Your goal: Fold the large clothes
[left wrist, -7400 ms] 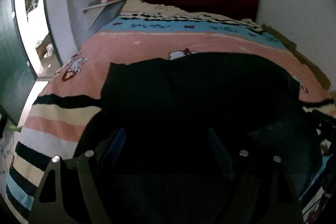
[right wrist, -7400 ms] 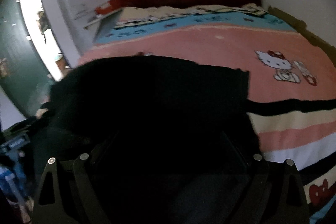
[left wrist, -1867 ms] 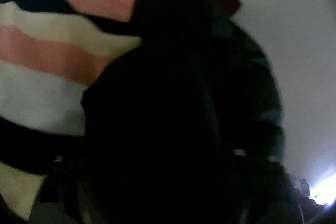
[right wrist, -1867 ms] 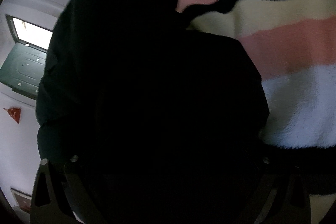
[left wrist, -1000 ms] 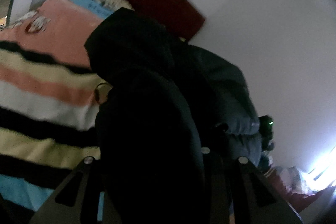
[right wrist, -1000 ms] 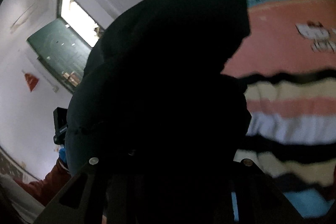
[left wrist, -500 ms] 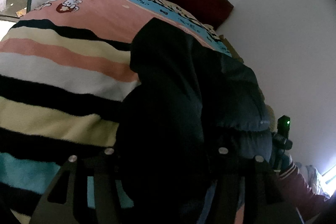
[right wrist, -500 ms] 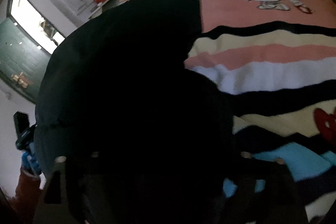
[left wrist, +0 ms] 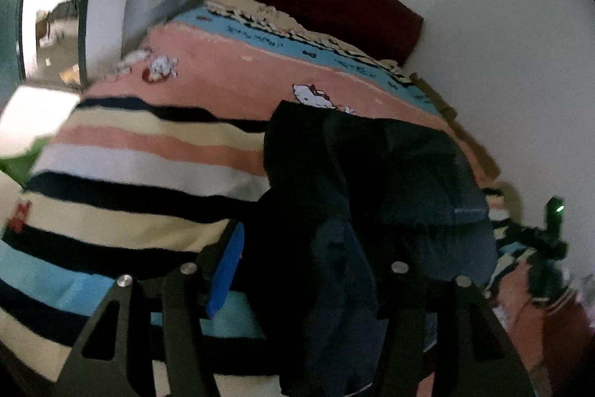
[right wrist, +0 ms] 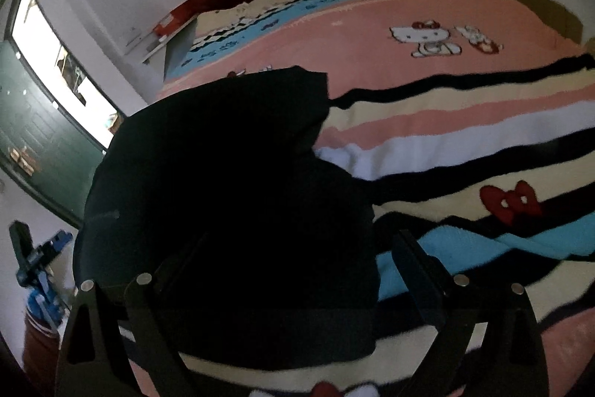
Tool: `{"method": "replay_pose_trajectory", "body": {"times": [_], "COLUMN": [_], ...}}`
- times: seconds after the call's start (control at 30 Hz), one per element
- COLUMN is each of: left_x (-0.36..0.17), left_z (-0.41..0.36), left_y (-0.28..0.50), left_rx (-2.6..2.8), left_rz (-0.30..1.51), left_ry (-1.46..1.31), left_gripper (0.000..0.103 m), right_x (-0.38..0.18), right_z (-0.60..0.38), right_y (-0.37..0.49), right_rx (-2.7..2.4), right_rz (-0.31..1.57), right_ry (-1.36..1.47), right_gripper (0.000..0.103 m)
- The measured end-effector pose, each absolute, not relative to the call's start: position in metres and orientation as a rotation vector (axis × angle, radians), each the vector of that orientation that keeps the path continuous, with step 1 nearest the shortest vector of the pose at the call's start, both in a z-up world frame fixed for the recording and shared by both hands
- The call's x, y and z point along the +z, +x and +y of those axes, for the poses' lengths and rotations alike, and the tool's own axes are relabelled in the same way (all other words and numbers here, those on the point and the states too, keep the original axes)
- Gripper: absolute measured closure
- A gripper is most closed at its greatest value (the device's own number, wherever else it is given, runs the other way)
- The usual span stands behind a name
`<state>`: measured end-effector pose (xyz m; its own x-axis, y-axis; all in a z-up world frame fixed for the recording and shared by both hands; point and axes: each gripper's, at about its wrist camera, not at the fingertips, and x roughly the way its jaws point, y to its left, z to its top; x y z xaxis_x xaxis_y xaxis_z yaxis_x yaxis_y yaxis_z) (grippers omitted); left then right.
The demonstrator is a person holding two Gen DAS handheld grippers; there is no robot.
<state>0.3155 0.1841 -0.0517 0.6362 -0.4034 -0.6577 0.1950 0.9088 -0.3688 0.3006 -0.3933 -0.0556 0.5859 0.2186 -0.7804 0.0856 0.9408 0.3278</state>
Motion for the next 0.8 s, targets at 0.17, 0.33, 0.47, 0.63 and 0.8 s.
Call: {"method": "replay_pose_trajectory", "body": {"times": [0.17, 0.33, 0.47, 0.63, 0.8], "left_x": [-0.043, -0.041, -0.045, -0.074, -0.091], "left_z": [0.147, 0.102, 0.067, 0.044, 0.041], "left_y": [0.292, 0.297, 0.314, 0.318, 0.303], "left_rx": [-0.363, -0.377, -0.309, -0.274, -0.238], "left_rz": [0.781, 0.774, 0.747, 0.752, 0.711], "left_ry": [-0.217, -0.198, -0.151, -0.109, -0.073], "left_gripper": [0.049, 0.049, 0.049, 0.049, 0.047], "right_x": [-0.049, -0.047, -0.042, -0.060, -0.095], "right_z": [-0.363, -0.332, -0.309, -0.292, -0.312], "right_y": [0.282, 0.276, 0.301, 0.323, 0.314], "right_rx": [0.102, 0.132, 0.166, 0.177, 0.234], "right_rz": [0.929, 0.911, 0.853, 0.842, 0.857], "right_ry": [0.270, 0.184, 0.156, 0.157, 0.301], "right_gripper": [0.008, 0.008, 0.008, 0.008, 0.006]}}
